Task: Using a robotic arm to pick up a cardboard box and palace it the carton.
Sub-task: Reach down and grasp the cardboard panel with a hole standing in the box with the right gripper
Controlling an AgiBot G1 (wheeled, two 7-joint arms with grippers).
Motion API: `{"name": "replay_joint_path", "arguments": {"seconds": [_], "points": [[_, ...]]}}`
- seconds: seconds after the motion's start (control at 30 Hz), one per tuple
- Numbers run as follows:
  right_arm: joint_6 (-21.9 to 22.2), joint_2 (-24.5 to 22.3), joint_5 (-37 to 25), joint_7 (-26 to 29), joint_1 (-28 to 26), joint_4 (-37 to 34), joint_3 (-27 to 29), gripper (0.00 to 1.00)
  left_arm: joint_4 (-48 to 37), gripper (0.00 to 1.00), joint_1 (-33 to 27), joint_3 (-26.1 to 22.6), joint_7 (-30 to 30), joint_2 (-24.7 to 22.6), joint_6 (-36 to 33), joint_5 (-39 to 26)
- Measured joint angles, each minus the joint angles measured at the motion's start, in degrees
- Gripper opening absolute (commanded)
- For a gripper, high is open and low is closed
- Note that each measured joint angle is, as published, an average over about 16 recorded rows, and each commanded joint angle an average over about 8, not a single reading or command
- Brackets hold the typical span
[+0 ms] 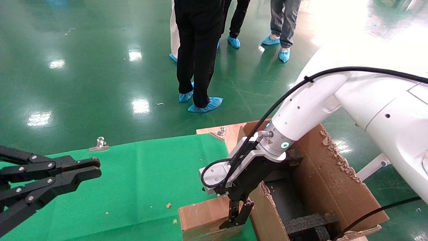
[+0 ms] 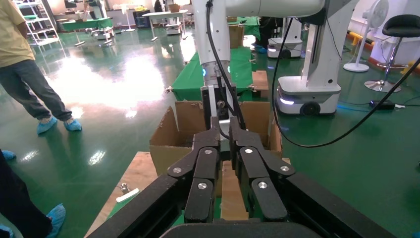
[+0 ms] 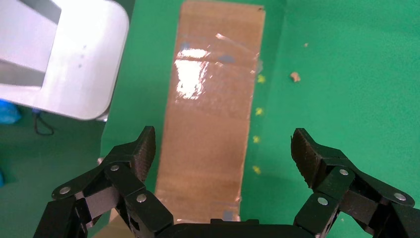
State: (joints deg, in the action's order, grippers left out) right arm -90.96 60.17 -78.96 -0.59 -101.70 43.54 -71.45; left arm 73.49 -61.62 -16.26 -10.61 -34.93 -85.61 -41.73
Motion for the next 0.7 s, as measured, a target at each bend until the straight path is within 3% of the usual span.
{"name": "replay_joint_path", "arguments": {"seconds": [0.13,0.2,0.7], "points": [[0.01,0.65,0.65,-0.8,-0.7,-0.68,-1.82,0.19,-0.01,1.0,0.0,0.0,0.01,0.01,0.01,0.01],[0.01,0.86,0.9,-1.08,-0.95,-0.89,-2.46,0.02,-0.01,1.0,0.0,-0.01,0.01,0.01,0.01,0.01],[0.05,0.95,1.23,-1.3,-1.09,-0.98,-2.81,0.0,-0.02,1.0,0.01,-0.01,0.01,0.02,0.02,0.03]]}}
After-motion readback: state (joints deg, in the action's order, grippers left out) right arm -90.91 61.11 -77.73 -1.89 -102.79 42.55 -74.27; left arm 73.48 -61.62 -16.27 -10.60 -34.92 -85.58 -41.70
